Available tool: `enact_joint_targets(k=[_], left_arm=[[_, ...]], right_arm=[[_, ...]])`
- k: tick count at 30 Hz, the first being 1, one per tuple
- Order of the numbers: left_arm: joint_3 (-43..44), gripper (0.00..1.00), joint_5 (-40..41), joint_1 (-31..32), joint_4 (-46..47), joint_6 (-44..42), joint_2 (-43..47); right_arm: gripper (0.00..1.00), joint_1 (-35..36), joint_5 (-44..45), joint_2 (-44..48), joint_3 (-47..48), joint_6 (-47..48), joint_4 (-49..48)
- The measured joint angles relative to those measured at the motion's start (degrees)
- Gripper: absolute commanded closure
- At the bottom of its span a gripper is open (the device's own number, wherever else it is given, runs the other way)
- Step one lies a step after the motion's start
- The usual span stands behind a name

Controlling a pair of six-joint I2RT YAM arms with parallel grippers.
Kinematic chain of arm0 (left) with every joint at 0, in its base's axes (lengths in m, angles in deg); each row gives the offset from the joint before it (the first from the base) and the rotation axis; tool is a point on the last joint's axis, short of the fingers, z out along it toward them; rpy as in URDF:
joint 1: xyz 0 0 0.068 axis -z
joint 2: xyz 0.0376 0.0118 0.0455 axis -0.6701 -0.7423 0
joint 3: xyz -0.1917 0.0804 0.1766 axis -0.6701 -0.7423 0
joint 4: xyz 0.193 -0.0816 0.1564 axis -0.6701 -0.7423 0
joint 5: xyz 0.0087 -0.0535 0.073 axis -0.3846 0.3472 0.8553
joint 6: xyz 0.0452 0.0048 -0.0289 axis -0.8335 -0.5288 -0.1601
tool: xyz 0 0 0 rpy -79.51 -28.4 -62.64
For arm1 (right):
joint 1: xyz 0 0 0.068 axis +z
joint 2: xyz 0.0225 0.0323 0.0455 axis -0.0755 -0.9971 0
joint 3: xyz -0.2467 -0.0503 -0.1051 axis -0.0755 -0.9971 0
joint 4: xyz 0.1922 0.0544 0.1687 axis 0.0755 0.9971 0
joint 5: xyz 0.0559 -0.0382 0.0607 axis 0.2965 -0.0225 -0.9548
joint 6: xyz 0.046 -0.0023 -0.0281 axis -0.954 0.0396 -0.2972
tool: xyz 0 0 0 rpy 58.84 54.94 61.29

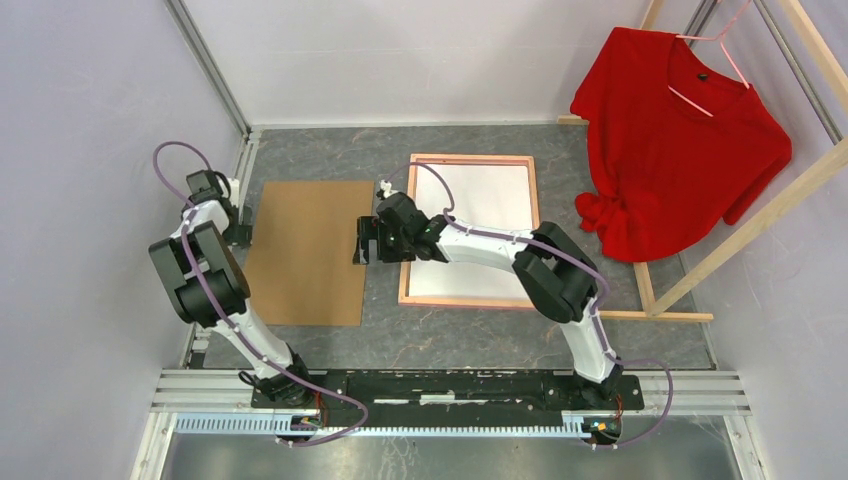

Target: Put the photo into the frame

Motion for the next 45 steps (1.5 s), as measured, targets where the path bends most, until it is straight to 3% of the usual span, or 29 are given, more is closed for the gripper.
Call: enact_joint_targets(k=[9, 28, 45], left_arm=[[-3.0, 0.06, 1.8, 0.7, 5.5, 0.0, -2.5], [-6.3, 0.06, -0.3, 6.3, 8.2, -1.8, -0.9], [-6.9, 0.08, 0.4, 7.3, 9.2, -4.7, -0.7]], right_arm=[[0.02, 0.1, -1.4, -4.7, 1.3, -2.1, -1.2], [0.05, -0.6, -2.4, -8.7, 5.3, -9.9, -4.5], [0.14, -5.8, -13.4, -6.2, -10.5, -26.6, -31.8]])
